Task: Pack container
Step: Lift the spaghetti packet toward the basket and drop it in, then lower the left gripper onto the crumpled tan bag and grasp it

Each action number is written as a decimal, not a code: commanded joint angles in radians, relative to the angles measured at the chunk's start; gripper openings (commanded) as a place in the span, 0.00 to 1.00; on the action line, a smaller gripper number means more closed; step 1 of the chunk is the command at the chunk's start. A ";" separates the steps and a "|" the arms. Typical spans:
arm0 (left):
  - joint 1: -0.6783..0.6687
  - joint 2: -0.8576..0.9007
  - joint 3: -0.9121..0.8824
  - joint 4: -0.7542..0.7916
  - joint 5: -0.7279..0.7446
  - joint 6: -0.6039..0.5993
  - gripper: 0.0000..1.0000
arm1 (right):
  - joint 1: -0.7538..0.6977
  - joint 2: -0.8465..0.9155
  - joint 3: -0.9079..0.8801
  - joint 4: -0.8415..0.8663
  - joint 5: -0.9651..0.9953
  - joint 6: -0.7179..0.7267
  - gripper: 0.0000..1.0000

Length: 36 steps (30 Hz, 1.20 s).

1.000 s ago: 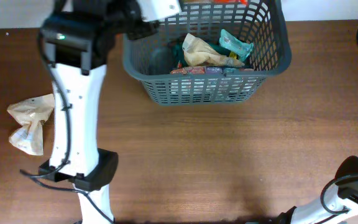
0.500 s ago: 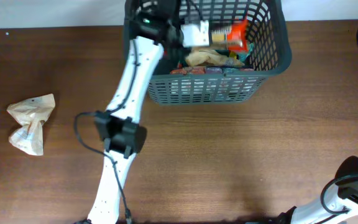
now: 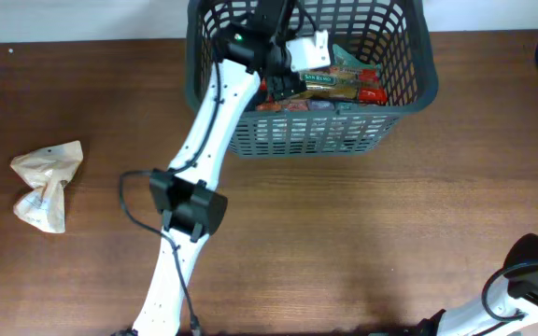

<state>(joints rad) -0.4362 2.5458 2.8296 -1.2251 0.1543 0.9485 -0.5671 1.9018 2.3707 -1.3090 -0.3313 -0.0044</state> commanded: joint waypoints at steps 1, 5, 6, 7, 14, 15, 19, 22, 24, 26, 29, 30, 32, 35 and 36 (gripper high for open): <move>0.027 -0.218 0.032 0.006 -0.134 -0.138 0.99 | -0.002 0.002 -0.004 0.003 -0.005 -0.002 0.99; 0.081 -0.405 0.032 -0.051 -0.145 -0.183 0.99 | -0.002 0.002 -0.004 0.003 -0.005 -0.002 0.99; 0.096 -0.443 0.031 -0.069 -0.145 -0.188 0.99 | -0.002 0.002 -0.004 0.003 -0.005 -0.002 0.99; 0.114 -0.483 0.031 -0.083 -0.146 -0.198 0.99 | -0.002 0.002 -0.004 0.003 -0.005 -0.002 0.99; 0.287 -0.742 -0.072 -0.111 -0.163 -0.200 0.99 | -0.002 0.002 -0.004 0.003 -0.005 -0.002 0.99; 0.322 -0.784 -0.122 -0.101 -0.163 -0.200 0.99 | -0.002 0.002 -0.004 0.003 -0.005 -0.002 0.99; 0.504 -0.951 -0.406 -0.034 -0.162 -0.200 0.99 | -0.002 0.002 -0.004 0.003 -0.005 -0.002 0.99; 0.639 -1.023 -0.617 -0.014 -0.161 -0.233 0.99 | -0.002 0.002 -0.004 0.003 -0.005 -0.002 0.99; 0.722 -1.049 -0.769 0.008 -0.147 -0.281 0.99 | -0.002 0.002 -0.004 0.003 -0.005 -0.002 0.99; 0.788 -1.056 -0.918 0.054 -0.132 -0.312 0.99 | -0.002 0.002 -0.004 0.003 -0.005 -0.002 0.99; 0.874 -1.053 -1.125 0.142 -0.132 -0.383 0.99 | -0.002 0.002 -0.004 0.003 -0.005 -0.002 0.99; 0.890 -1.053 -1.165 0.165 -0.132 -0.396 0.99 | -0.002 0.002 -0.004 0.003 -0.005 -0.002 0.99; 0.937 -1.052 -1.279 0.238 -0.132 -0.430 0.99 | -0.002 0.002 -0.004 0.003 -0.005 -0.002 0.99; 1.009 -1.031 -1.441 0.357 -0.132 -0.433 1.00 | -0.002 0.002 -0.004 0.003 -0.005 -0.002 0.99; 1.025 -1.019 -1.472 0.376 -0.132 -0.433 1.00 | -0.002 0.002 -0.004 0.003 -0.005 -0.002 0.99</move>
<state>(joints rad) 0.5362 1.5177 1.4517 -0.8989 0.0101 0.5613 -0.5671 1.9018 2.3707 -1.3087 -0.3313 -0.0040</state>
